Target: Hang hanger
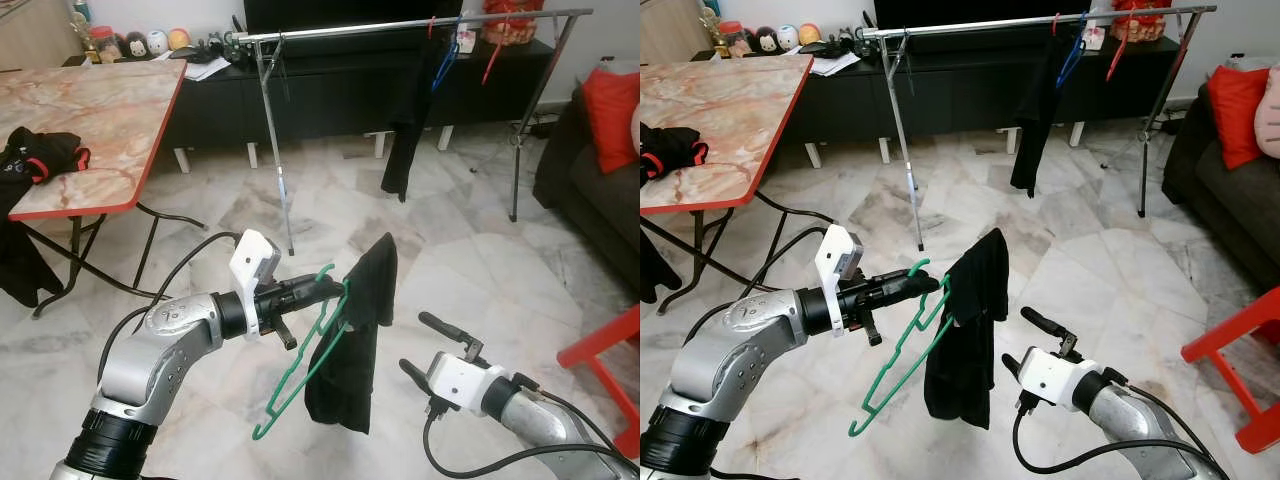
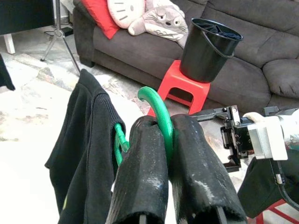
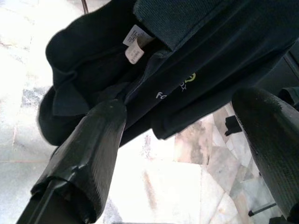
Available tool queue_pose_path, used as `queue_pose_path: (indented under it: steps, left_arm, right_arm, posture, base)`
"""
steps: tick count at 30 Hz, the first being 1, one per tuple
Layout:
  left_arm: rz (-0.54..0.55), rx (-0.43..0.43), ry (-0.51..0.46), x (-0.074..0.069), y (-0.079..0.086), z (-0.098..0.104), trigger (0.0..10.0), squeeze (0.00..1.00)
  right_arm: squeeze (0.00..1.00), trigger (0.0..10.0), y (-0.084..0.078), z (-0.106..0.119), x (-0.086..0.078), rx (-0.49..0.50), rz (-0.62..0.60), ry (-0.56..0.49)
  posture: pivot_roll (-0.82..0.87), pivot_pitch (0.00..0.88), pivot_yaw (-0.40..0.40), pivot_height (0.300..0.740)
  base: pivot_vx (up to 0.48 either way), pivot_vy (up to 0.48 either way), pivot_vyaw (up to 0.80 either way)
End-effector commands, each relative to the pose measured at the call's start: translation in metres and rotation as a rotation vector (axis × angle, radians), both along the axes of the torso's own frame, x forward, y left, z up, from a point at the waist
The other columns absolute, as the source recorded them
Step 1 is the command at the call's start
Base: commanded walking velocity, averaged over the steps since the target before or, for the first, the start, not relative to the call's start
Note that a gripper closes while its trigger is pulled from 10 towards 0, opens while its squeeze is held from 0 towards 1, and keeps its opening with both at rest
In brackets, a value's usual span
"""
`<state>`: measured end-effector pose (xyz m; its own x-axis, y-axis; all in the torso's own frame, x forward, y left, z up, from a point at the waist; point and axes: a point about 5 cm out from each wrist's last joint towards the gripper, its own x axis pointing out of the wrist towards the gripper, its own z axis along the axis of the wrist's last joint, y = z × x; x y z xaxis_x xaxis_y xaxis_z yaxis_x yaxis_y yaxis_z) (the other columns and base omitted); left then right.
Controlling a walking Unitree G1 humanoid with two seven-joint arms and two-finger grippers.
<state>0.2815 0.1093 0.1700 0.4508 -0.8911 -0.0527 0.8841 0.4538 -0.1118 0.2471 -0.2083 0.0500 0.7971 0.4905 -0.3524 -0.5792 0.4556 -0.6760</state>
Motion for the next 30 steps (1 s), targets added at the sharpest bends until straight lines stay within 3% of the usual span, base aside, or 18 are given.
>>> queue_pose_path:
  steps: [1,24,27,30]
  left_arm:
    - [-0.005,-0.007,-0.055,0.002,-0.001,0.009,10.0,0.00]
    - [0.003,-0.021,-0.060,0.003,-0.003,0.009,10.0,0.00]
    - [-0.220,-0.052,-0.071,-0.009,-0.027,0.015,10.0,0.00]
    - [-0.240,-0.056,-0.066,-0.011,-0.030,0.014,10.0,0.00]
  right_arm:
    - [0.00,10.0,-0.002,0.003,0.002,0.002,-0.007,-0.001]
    - [0.00,10.0,-0.002,0.003,0.002,0.002,-0.010,0.004]
    - [0.00,10.0,0.012,0.002,0.006,0.057,0.000,-0.004]
    - [0.00,10.0,0.014,0.001,0.006,0.068,-0.002,-0.003]
  posture:
    - [-0.01,0.019,0.008,0.740]
    - [-0.01,0.019,0.010,0.740]
    - [-0.01,0.000,0.003,0.740]
    - [-0.01,0.000,0.005,0.740]
  base:
    - [0.000,0.000,0.00]
    - [0.000,0.000,0.00]
    - [0.000,0.000,0.00]
    - [0.000,0.000,0.00]
